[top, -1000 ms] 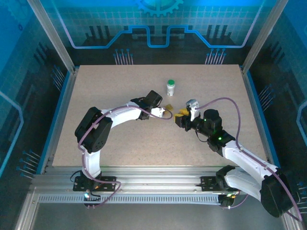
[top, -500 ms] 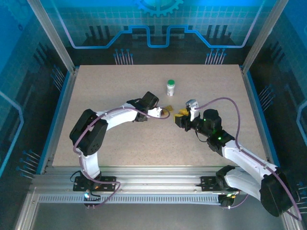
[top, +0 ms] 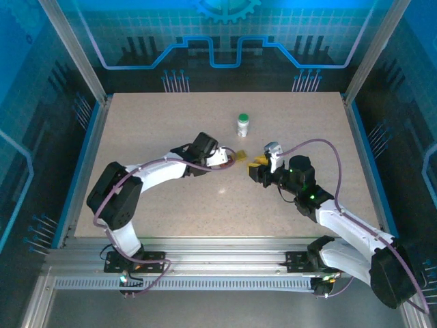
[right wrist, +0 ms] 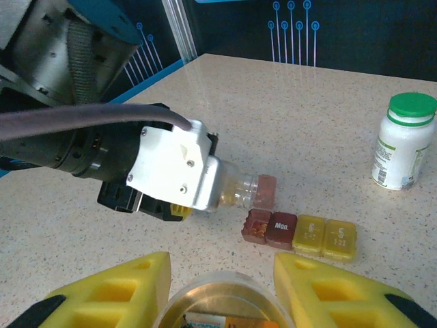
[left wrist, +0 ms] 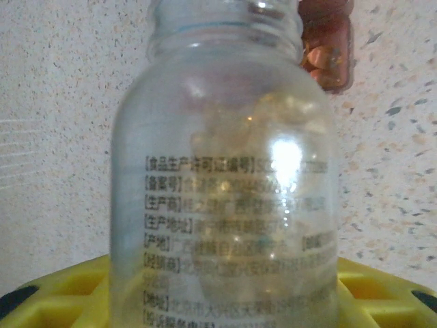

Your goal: Sort the pills into containers

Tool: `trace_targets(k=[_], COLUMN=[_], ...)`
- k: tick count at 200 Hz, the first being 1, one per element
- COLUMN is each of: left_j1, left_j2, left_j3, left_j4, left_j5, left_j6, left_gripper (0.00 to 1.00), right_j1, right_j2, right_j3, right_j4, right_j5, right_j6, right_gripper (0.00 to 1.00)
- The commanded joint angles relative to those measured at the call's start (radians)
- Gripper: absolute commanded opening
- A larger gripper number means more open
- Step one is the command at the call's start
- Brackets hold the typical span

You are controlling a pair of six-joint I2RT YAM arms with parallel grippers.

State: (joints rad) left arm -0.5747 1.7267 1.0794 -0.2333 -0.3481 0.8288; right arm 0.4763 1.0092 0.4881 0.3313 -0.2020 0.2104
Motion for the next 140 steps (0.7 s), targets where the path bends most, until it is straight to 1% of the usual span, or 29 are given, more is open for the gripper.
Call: trace_targets(k=[1, 29, 43, 55, 68, 76, 85, 97, 112, 127, 140], left_j1=[0.016, 0.027, 0.026, 0.026, 0.027, 0.026, 0.026, 0.026, 0.018, -0.003, -0.024], left_j2=[-0.115, -0.229, -0.299, -0.366, -0.429, -0.448, -0.457, -0.458, -0.454, -0.451, -0.455], left_j3=[-0.084, -0.246, -0.330, -0.413, -0.501, -0.549, -0.581, -0.601, -0.615, -0.627, -0.631], left_j4=[0.153, 0.400, 0.550, 0.711, 0.927, 1.049, 1.144, 1.219, 1.287, 1.322, 1.310], left_j5=[0.120, 0.237, 0.318, 0.410, 0.495, 0.541, 0.590, 0.646, 0.677, 0.688, 0.689], left_j6=[-0.138, -0.246, -0.337, -0.428, -0.530, -0.585, -0.632, -0.691, -0.735, -0.733, -0.702], left_gripper=[0.00, 0.00, 0.00, 0.00, 0.00, 0.00, 0.00, 0.00, 0.00, 0.00, 0.00], right_j1=[-0.011, -0.010, -0.010, -0.012, -0.014, -0.017, -0.018, -0.019, -0.018, -0.018, -0.018], right_j2=[-0.003, 0.001, -0.008, -0.024, -0.057, -0.078, -0.098, -0.117, -0.120, -0.107, -0.081], right_j3=[0.004, 0.010, 0.018, 0.025, 0.039, 0.048, 0.060, 0.077, 0.115, 0.155, 0.194], right_j4=[0.035, 0.032, 0.026, 0.025, 0.010, 0.007, 0.014, 0.033, 0.047, 0.054, 0.056], right_j5=[-0.017, -0.029, -0.055, -0.081, -0.103, -0.129, -0.170, -0.231, -0.303, -0.352, -0.380], right_j6=[0.015, 0.015, 0.016, 0.014, 0.016, 0.022, 0.026, 0.027, 0.008, -0.023, -0.041], right_gripper=[0.19, 0.19, 0.19, 0.19, 0.19, 0.19, 0.19, 0.18, 0.19, 0.19, 0.18])
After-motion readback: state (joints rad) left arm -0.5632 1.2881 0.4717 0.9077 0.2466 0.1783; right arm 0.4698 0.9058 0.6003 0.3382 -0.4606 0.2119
